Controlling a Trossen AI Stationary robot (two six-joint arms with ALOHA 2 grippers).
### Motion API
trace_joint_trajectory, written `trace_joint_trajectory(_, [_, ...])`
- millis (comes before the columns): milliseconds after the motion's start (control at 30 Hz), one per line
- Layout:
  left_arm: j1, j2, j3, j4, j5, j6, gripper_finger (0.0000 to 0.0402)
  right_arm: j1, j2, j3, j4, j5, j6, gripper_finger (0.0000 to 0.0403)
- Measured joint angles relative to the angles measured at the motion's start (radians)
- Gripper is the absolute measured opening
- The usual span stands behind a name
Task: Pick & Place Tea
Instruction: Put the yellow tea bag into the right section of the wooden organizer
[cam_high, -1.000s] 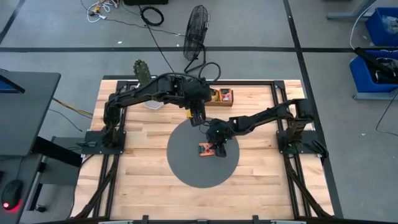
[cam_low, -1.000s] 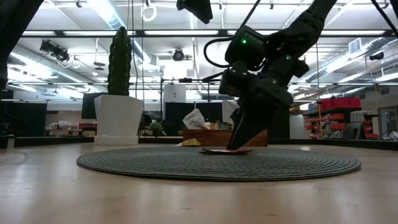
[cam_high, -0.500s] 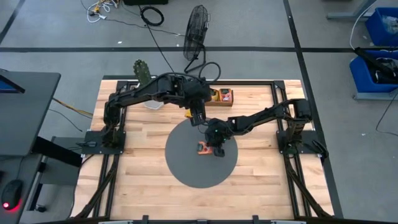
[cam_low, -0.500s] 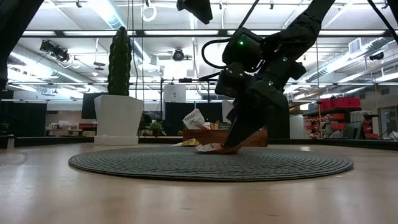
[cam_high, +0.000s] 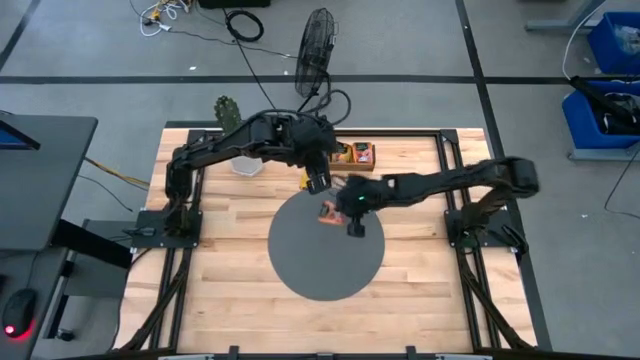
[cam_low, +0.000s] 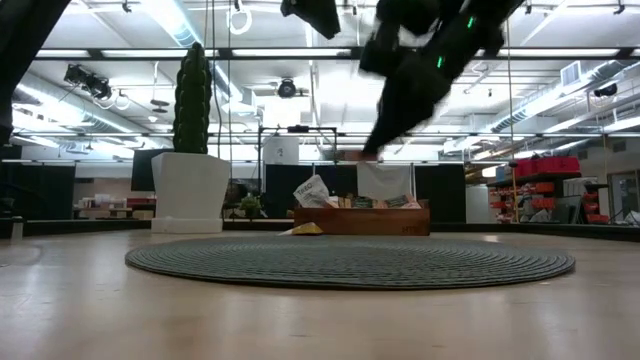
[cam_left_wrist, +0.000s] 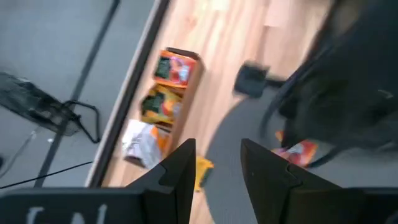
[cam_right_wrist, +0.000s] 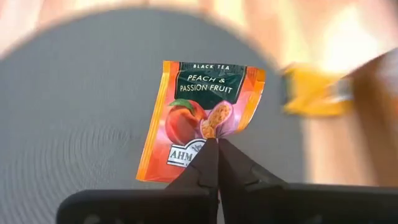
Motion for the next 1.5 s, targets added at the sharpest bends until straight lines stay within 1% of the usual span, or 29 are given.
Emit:
trace_joint_trajectory(100, [0.007, -0.024, 0.000, 0.038, -0.048, 0.000, 0.0131, 0.001, -0.108, 0.006, -0.056, 0.120, 0.049, 0.0001])
trace_joint_trajectory(167, [0.012, -0.042, 0.000, 0.072, -0.067, -0.001, 0.0130, 0.000, -0.174, 0.003, -0.076, 0.232, 0.110, 0.0000])
trace_joint_trajectory(267, [0.021, -0.072, 0.000, 0.159, -0.073, -0.015, 0.0130, 0.000, -0.274, 0.004, -0.048, 0.435, 0.213, 0.0000])
trace_joint_trajectory(333, [0.026, -0.087, 0.001, 0.216, -0.073, -0.030, 0.0131, 0.000, -0.318, 0.004, 0.001, 0.553, 0.268, 0.0000])
trace_joint_trajectory(400, [0.031, -0.100, 0.002, 0.280, -0.073, -0.045, 0.0131, 0.000, -0.351, 0.004, 0.065, 0.651, 0.289, 0.0000])
trace_joint_trajectory(467, [0.032, -0.103, 0.002, 0.342, -0.064, -0.057, 0.0133, 0.000, -0.373, 0.005, 0.160, 0.720, 0.280, 0.0000])
trace_joint_trajectory(533, [0.032, -0.103, 0.002, 0.394, -0.029, -0.059, 0.0137, 0.000, -0.378, 0.005, 0.269, 0.763, 0.233, 0.0000])
trace_joint_trajectory(667, [0.032, -0.104, 0.001, 0.475, 0.060, -0.083, 0.0155, 0.003, -0.377, 0.005, 0.473, 0.769, 0.099, 0.0000])
trace_joint_trajectory(767, [0.031, -0.104, 0.001, 0.479, 0.075, -0.095, 0.0177, 0.009, -0.377, 0.005, 0.566, 0.769, 0.026, 0.0000])
trace_joint_trajectory(833, [0.032, -0.104, 0.001, 0.476, 0.061, -0.100, 0.0192, 0.017, -0.377, 0.005, 0.619, 0.771, -0.010, 0.0000])
trace_joint_trajectory(967, [0.032, -0.103, 0.000, 0.471, -0.040, -0.106, 0.0214, 0.037, -0.377, 0.005, 0.697, 0.769, -0.050, 0.0000])
trace_joint_trajectory(1067, [0.032, -0.103, 0.001, 0.496, -0.053, -0.121, 0.0222, 0.045, -0.377, 0.005, 0.736, 0.746, -0.053, 0.0000])
trace_joint_trajectory(1233, [0.032, -0.103, 0.001, 0.538, -0.053, -0.167, 0.0219, 0.056, -0.377, 0.005, 0.776, 0.688, -0.059, 0.0000])
trace_joint_trajectory(1333, [0.032, -0.103, 0.001, 0.560, -0.053, -0.190, 0.0213, 0.057, -0.377, 0.005, 0.782, 0.684, -0.060, 0.0000])
trace_joint_trajectory(1433, [0.032, -0.103, 0.001, 0.576, -0.048, -0.209, 0.0197, 0.057, -0.377, 0.005, 0.806, 0.671, -0.061, 0.0000])
trace_joint_trajectory(1500, [0.031, -0.101, 0.001, 0.578, -0.040, -0.211, 0.0177, 0.057, -0.377, 0.005, 0.808, 0.656, -0.061, 0.0000])
